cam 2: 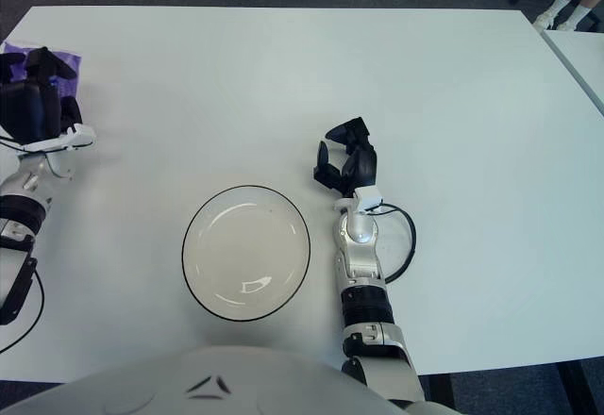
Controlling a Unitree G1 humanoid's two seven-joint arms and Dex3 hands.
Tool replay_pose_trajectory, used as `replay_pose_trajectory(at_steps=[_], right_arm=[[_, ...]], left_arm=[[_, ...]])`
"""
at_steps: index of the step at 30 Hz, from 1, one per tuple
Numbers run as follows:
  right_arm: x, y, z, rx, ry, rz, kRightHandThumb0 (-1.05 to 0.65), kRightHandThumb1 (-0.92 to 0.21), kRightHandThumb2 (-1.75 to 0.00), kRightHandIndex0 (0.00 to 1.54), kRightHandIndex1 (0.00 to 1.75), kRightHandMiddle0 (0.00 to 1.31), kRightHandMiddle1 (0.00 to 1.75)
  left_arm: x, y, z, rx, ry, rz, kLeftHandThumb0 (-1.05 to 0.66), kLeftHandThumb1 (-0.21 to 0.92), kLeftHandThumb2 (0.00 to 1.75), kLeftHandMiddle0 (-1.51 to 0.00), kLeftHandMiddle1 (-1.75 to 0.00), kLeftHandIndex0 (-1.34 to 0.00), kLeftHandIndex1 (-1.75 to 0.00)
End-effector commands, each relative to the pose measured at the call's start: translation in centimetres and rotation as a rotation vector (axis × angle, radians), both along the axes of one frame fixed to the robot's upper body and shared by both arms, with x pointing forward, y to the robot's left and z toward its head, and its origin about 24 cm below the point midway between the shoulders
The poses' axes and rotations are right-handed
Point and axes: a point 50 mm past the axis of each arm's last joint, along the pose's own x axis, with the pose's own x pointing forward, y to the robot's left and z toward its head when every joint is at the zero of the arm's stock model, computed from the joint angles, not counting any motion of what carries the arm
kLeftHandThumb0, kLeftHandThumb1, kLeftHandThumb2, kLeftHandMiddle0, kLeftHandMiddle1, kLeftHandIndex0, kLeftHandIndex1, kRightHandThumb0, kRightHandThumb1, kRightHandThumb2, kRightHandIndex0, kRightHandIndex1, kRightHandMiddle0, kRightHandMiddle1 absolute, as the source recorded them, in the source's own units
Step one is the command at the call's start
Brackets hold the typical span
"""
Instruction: Put the tissue paper into the plate.
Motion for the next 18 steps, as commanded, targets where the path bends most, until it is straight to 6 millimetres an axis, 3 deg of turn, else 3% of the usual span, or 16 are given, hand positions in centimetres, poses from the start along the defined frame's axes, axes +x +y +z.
replay_pose_trajectory(at_steps=[1,9,12,18], right_arm=[[-3.6,-2.0,-6.6,-0.008,0.284,-0.054,-0.41,-0.56,-1.01,0.63,1.56,0.42,1.75],[-3.6,-1.9,-6.6,-0.011,0.282,-0.056,-0.41,-0.56,-1.02,0.63,1.56,0.42,1.75],[-3.5,-1.8,-6.7,-0.009,0.285,-0.056,-0.41,-0.56,-1.01,0.63,1.56,0.42,1.75],[-3.4,-1.8,-6.8,-0.005,0.295,-0.053,-0.41,-0.56,-1.01,0.63,1.56,0.42,1.75]], left_arm=[[-0.8,0.2,0.6,0.012,-0.033,-0.014,0.00,-0.06,1.72,-0.92,-1.66,-0.67,-1.75],[-1.7,-1.0,1.4,-0.039,-0.045,-0.116,0.00,-0.05,1.69,-0.93,-1.61,-0.66,-1.75],[-2.4,-3.0,2.7,-0.014,-0.094,-0.180,0.00,-0.05,1.69,-0.94,-1.61,-0.66,-1.75],[-3.2,-4.4,3.4,-0.003,-0.109,-0.269,0.00,-0.06,1.70,-0.94,-1.61,-0.66,-1.75]])
